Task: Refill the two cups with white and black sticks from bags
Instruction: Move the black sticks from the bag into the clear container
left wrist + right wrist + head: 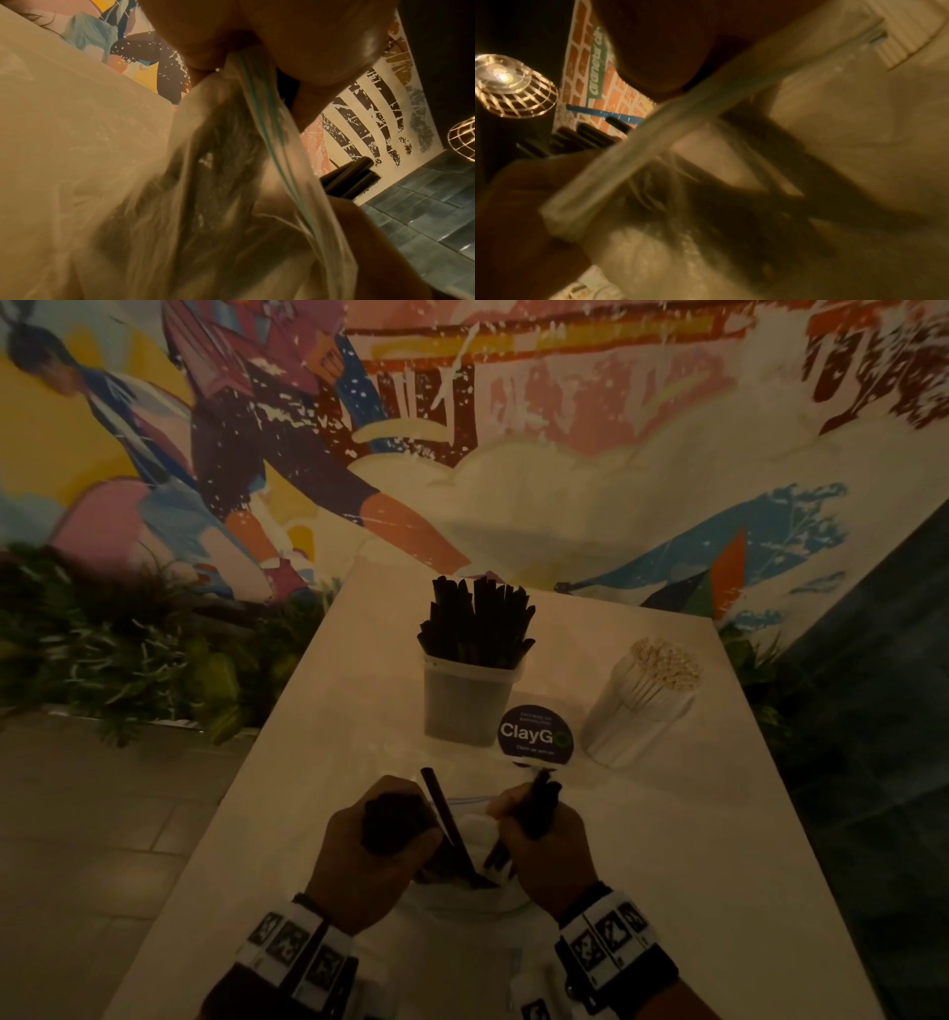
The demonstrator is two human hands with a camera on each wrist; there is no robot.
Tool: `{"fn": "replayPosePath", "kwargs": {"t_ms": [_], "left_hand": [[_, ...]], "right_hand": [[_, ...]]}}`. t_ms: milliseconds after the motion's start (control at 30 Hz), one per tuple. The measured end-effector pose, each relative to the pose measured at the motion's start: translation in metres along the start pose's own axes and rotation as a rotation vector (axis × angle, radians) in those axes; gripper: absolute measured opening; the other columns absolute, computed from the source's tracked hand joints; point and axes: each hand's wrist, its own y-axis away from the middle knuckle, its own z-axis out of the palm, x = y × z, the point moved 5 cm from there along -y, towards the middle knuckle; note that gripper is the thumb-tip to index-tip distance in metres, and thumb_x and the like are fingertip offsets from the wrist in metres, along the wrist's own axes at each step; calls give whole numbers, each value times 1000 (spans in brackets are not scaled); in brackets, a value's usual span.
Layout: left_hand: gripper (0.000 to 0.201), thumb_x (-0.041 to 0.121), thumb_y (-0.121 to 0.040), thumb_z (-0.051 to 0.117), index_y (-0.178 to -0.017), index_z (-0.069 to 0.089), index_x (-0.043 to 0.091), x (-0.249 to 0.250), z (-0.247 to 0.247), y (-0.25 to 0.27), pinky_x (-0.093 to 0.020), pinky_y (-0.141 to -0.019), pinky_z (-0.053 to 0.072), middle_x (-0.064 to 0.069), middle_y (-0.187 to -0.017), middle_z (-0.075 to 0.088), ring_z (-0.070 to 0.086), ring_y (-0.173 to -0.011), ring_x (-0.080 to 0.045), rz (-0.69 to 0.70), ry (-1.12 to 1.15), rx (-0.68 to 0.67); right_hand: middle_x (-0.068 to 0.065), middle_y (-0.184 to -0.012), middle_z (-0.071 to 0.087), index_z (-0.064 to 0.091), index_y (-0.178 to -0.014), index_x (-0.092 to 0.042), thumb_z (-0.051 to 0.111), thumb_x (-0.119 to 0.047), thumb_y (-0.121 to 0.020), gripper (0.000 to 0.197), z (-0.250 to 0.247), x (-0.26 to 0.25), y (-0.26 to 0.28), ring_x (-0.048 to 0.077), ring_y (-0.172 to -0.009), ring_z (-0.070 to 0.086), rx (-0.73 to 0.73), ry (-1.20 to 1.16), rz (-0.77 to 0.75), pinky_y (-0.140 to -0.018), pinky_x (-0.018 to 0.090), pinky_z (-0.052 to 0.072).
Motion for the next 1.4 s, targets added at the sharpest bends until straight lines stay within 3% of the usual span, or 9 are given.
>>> {"fn": "replayPosePath", "kwargs": {"t_ms": [167,300,567,700,833,1000,1167,1333,1400], "left_hand": [[29,44,-63,67,-87,60,30,0,0,0,-40,-75,56,10,-87,65,65,-79,-10,-2,-28,14],[27,45,-65,67,-87,60,31,-1,0,0,-44,-73,56,9,-88,64,66,-78,-13,15,-41,13],[24,43,-66,68,-88,61,35,-1,0,0,-45,-71,57,10,-85,67,67,-77,-13,12,-17,9],[17,40,-69,68,-82,62,30,3,-1,1,-45,-68,56,7,-84,66,66,-75,-16,29,-3,-1],[17,39,-70,68,-82,62,28,6,0,2,-40,-66,56,7,-83,66,66,-74,-14,30,14,-6],[20,38,-69,69,-85,62,29,4,-2,3,-40,-68,56,8,-86,66,66,-75,-13,23,15,5],[18,37,-70,69,-85,62,31,3,-2,3,-44,-70,56,8,-86,66,66,-77,-15,16,26,2],[18,39,-71,69,-86,61,32,1,-2,3,-44,-68,56,8,-85,66,66,-77,-14,21,-7,-4],[20,39,-69,69,-86,61,32,2,-2,3,-41,-69,56,9,-86,66,65,-76,-12,9,0,4]], "right_hand": [[9,-71,67,55,-69,-2,47,23,-80,29,-12,-50,-6,24,-75,66,-72,-330,-107,-74,29,56],[8,-73,66,52,-78,7,48,18,-85,14,-22,-100,-13,22,-68,62,-152,-343,-202,-68,28,55],[-1,-73,66,51,-77,-11,48,14,-85,26,-41,-213,-71,16,-64,57,-102,-418,-557,-66,29,52],[10,-76,62,51,-76,-9,49,18,-82,28,-29,-244,-117,18,-72,61,-11,-604,-643,-71,30,53],[14,-71,59,51,-69,-6,48,25,-75,32,-8,-246,-161,23,-70,59,11,-678,-597,-75,32,53],[11,-67,61,53,-64,-7,50,27,-71,34,16,-202,-186,18,-68,63,29,-500,-418,-74,27,55],[2,-63,63,54,-68,-7,52,24,-75,31,12,-203,-186,15,-68,64,68,-500,-508,-79,31,55],[10,-74,68,61,-64,-25,61,0,-75,27,17,-182,-195,27,-78,67,135,-195,-416,-84,52,53],[8,-78,68,66,-72,-27,64,-12,-77,16,21,-166,-197,29,-81,66,167,-26,-366,-80,50,53]]}}
